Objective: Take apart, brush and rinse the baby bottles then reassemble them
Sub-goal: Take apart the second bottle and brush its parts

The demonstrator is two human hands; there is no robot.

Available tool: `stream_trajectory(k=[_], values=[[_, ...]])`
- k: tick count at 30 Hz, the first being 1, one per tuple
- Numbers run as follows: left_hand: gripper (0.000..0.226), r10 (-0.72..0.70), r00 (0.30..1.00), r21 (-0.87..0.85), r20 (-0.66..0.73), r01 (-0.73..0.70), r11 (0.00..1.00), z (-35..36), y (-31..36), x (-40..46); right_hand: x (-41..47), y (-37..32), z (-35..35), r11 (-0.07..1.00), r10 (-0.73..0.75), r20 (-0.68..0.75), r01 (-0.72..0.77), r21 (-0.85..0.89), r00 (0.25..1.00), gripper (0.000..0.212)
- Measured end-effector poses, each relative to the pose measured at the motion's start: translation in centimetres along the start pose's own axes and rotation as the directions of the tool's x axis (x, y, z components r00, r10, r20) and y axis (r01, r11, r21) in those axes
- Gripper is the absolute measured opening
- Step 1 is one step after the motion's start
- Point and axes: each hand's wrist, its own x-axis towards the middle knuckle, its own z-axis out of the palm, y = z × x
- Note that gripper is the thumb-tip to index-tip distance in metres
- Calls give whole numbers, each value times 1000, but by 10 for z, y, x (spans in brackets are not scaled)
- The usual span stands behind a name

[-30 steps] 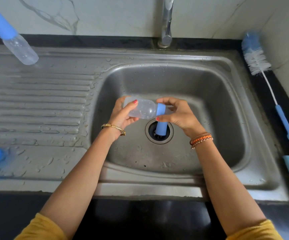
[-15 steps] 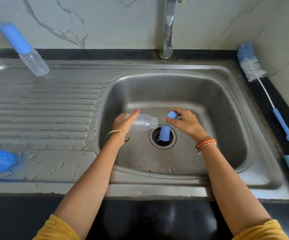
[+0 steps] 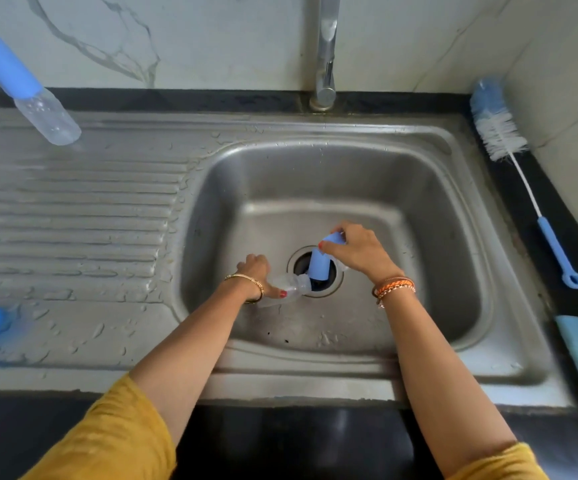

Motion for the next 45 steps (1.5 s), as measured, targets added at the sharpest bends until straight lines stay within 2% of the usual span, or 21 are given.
stream_trajectory(k=[2,3,4,5,6,7,8,9,14,17,19,21,23,26,29,32,34,38,42,44,45], values=[[61,115,987,-74,-116,-124,989,-4,12,-2,1,-3,-1,990,6,-5,-6,144,1000,32],[54,159,965,-208,-210,-203,957,-7,21,-5,0,-5,-2,962,23,3,-24,271,1000,31],[44,142,948,-411,-286,-254,875,-12,33,-11,-1,-8,-3,920,45,19,-49,388,999,32],[36,89,951,-629,-296,-265,731,-21,45,-15,-1,-10,-5,869,62,37,-73,489,997,35],[30,58,965,-805,-256,-246,540,-29,57,-21,-1,-12,-7,826,65,45,-79,558,997,35],[28,61,974,-905,-219,-226,361,-36,65,-26,-3,-14,-9,797,60,42,-73,599,997,34],[26,82,975,-934,-207,-221,281,-40,71,-28,-4,-14,-10,778,62,32,-69,624,998,33],[25,97,974,-940,-207,-225,257,-41,74,-28,-6,-15,-11,770,76,14,-68,635,997,33],[23,143,964,-895,-223,-260,362,-40,82,-23,-5,-11,-16,727,142,-92,-41,686,985,37],[13,200,928,-856,-315,-368,362,-44,86,-24,-7,-13,-25,672,130,-89,-22,740,988,30],[17,242,892,-805,-383,-451,386,-44,87,-27,-11,-15,-28,666,102,-90,-1,746,991,34],[16,215,883,-792,-416,-469,391,-42,85,-30,-12,-16,-28,681,90,-61,-17,732,994,36],[18,163,889,-814,-427,-457,360,-44,85,-31,-13,-18,-28,638,87,32,-81,766,996,29],[25,180,890,-821,-419,-456,343,-42,80,-32,-19,-12,-26,618,22,103,-95,781,994,27],[29,202,878,-797,-434,-479,367,-39,79,-34,-25,-8,-25,635,-29,62,-30,772,998,27],[29,171,900,-847,-400,-435,307,-40,82,-35,-25,-13,-24,595,17,-9,-2,803,1000,21],[28,177,894,-838,-412,-448,312,-39,84,-37,-22,-17,-18,664,61,-92,29,747,994,13],[30,215,850,-746,-480,-525,411,-39,84,-41,-21,-20,-8,808,63,-301,128,575,952,15],[15,252,873,-818,-417,-482,315,-44,86,-45,-21,-23,-8,738,111,-313,132,662,943,15],[11,309,861,-809,-404,-494,320,-43,87,-46,-21,-24,-8,709,134,-286,110,697,949,11],[18,325,851,-793,-413,-512,331,-43,86,-46,-21,-25,-8,701,130,-264,100,706,956,11]])
